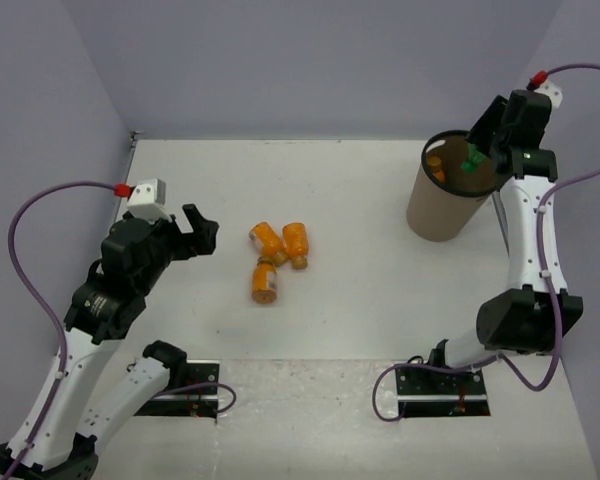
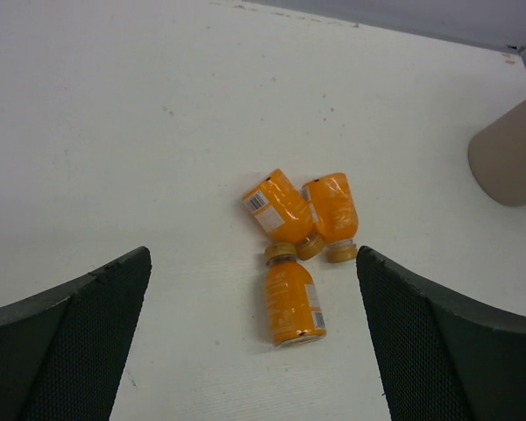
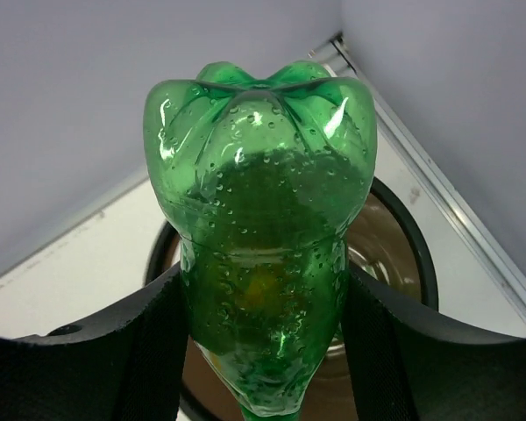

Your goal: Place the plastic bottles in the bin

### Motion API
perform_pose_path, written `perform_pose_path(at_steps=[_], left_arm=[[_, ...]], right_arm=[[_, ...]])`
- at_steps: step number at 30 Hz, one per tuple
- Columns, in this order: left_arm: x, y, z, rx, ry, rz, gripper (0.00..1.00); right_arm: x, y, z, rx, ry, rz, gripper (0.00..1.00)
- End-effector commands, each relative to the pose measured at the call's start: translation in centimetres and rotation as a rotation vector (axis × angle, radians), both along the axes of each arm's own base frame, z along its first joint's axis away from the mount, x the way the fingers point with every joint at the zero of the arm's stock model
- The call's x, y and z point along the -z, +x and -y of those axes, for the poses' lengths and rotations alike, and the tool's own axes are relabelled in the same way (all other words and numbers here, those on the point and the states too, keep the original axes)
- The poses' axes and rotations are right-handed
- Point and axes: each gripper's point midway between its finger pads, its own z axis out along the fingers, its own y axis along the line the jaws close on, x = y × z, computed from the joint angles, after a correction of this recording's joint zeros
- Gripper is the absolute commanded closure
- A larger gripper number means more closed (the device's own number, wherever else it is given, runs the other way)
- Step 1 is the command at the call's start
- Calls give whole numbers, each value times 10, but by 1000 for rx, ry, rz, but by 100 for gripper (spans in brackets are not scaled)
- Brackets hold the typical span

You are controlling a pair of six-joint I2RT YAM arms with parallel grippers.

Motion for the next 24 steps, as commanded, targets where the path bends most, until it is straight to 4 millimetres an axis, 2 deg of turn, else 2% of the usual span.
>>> perform_pose_path(at_steps=[1,4,6,7,9,10,13,16,18,19,20,22,23,24], left_arm=[[6,0,-4,14,61,2,0],[18,4,2,35,63,-33,0],[22,5,7,51,52,-39,0],[23,6,8,53,47,-41,0],[28,9,11,53,33,-61,0],[30,11,12,47,26,-72,0],[45,17,23,61,0,-135,2],[63,22,31,62,13,-188,4],[72,26,35,31,22,-217,4],[76,23,46,56,28,-226,3],[86,28,49,18,42,-253,3],[93,28,67,24,63,-275,2],[107,35,69,-31,84,-308,1],[108,39,74,-58,82,-311,0]], right_arm=[[10,-5,9,35,-26,-73,52],[5,-6,10,45,-36,-71,36],[-9,-11,10,46,-45,-42,32],[-14,-14,9,41,-47,-32,25],[-32,-21,7,36,-50,4,23],[-37,-24,6,35,-51,17,9],[-56,-35,-2,18,-61,55,5],[-64,-43,-12,-8,-58,70,5],[-69,-51,-34,-74,-66,87,5],[-69,-54,-45,-108,-75,90,5],[-59,-55,-73,-183,-87,72,5],[-55,-65,-94,-247,-81,79,4],[-34,-67,-114,-309,-62,43,4],[-36,-72,-121,-335,-52,73,4]])
